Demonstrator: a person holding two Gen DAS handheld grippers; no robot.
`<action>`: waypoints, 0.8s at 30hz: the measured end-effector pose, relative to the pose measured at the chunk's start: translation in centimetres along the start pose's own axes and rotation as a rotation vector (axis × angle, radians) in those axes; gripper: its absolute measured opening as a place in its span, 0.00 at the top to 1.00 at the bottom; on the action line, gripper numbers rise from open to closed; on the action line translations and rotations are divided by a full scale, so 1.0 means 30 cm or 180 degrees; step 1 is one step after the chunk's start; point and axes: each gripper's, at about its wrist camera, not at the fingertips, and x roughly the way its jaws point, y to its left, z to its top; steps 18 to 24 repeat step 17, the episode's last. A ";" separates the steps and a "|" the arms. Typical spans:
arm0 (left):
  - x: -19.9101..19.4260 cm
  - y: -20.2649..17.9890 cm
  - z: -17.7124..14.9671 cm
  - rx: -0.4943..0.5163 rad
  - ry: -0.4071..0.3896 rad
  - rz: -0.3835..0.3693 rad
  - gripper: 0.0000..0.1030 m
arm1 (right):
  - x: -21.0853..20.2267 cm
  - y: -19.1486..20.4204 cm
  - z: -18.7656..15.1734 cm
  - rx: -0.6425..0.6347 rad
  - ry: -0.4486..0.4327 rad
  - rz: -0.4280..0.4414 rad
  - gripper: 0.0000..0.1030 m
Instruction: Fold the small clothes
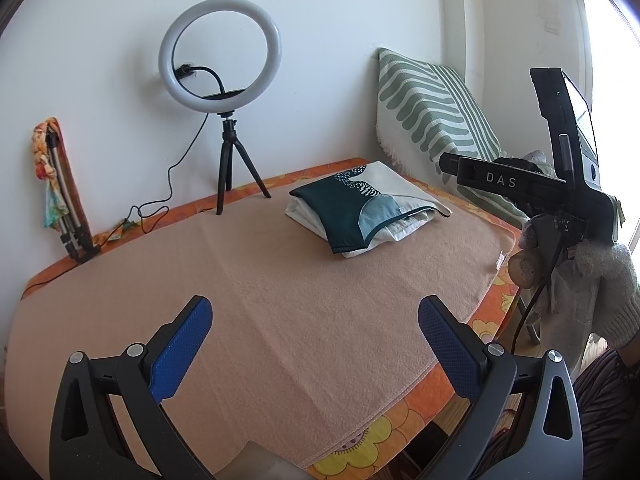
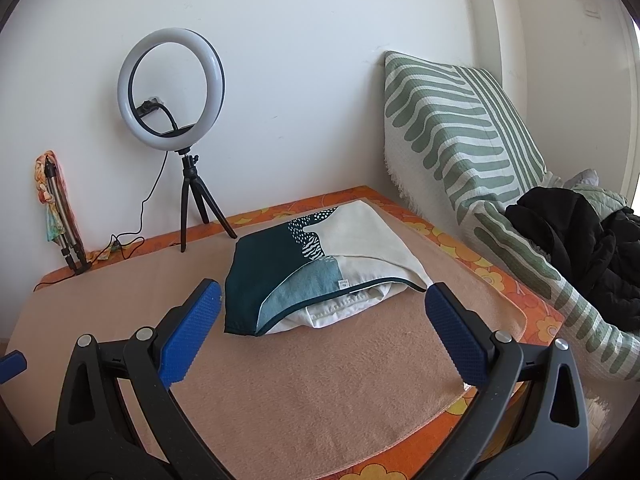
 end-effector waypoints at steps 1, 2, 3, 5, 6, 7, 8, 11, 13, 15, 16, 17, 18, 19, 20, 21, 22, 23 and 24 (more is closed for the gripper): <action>0.000 0.001 0.000 0.0002 0.0002 0.0000 0.00 | 0.000 0.000 0.000 0.0000 0.0000 -0.0003 0.00; 0.000 0.000 0.000 0.0002 0.0002 0.0001 0.00 | 0.000 0.002 0.000 0.0001 0.0000 -0.0004 0.00; -0.001 0.001 -0.001 -0.0001 0.0003 0.0009 0.00 | 0.001 0.000 0.000 0.0000 0.0000 -0.0001 0.00; -0.002 0.005 -0.001 -0.0011 0.0006 0.0014 0.00 | 0.001 -0.001 0.000 0.0000 0.0000 0.0002 0.00; -0.002 0.007 -0.001 -0.0019 0.0009 0.0020 0.00 | 0.000 -0.001 0.000 -0.0001 0.0000 0.0001 0.00; -0.003 0.009 -0.001 -0.0024 0.0010 0.0023 0.00 | -0.001 -0.001 -0.001 -0.0002 -0.0002 -0.0003 0.00; -0.005 0.009 -0.001 -0.0026 0.0005 0.0025 0.00 | 0.000 0.001 -0.001 -0.0003 -0.0002 -0.0003 0.00; -0.010 0.010 -0.004 -0.0014 -0.0022 0.0020 0.00 | -0.001 0.006 -0.002 -0.0002 0.0001 0.0001 0.00; -0.014 0.011 -0.005 -0.0024 -0.0035 -0.0029 0.00 | -0.002 0.004 -0.002 -0.0001 0.0001 -0.0001 0.00; -0.015 0.009 -0.005 -0.0015 -0.0026 -0.0042 0.00 | -0.004 0.005 -0.003 0.0000 0.0001 -0.0006 0.00; -0.016 0.008 -0.006 -0.0006 -0.0031 -0.0034 0.00 | -0.004 0.005 -0.003 0.0003 0.0001 -0.0004 0.00; -0.016 0.008 -0.005 -0.0003 -0.0032 -0.0026 0.00 | -0.004 0.005 -0.003 0.0004 0.0000 -0.0002 0.00; -0.016 0.008 -0.005 -0.0003 -0.0032 -0.0026 0.00 | -0.004 0.005 -0.003 0.0004 0.0000 -0.0002 0.00; -0.016 0.008 -0.005 -0.0003 -0.0032 -0.0026 0.00 | -0.004 0.005 -0.003 0.0004 0.0000 -0.0002 0.00; -0.016 0.008 -0.005 -0.0003 -0.0032 -0.0026 0.00 | -0.004 0.005 -0.003 0.0004 0.0000 -0.0002 0.00; -0.016 0.008 -0.005 -0.0003 -0.0032 -0.0026 0.00 | -0.004 0.005 -0.003 0.0004 0.0000 -0.0002 0.00; -0.016 0.008 -0.005 -0.0003 -0.0032 -0.0026 0.00 | -0.004 0.005 -0.003 0.0004 0.0000 -0.0002 0.00; -0.016 0.008 -0.005 -0.0003 -0.0032 -0.0026 0.00 | -0.004 0.005 -0.003 0.0004 0.0000 -0.0002 0.00; -0.016 0.008 -0.005 -0.0003 -0.0032 -0.0026 0.00 | -0.004 0.005 -0.003 0.0004 0.0000 -0.0002 0.00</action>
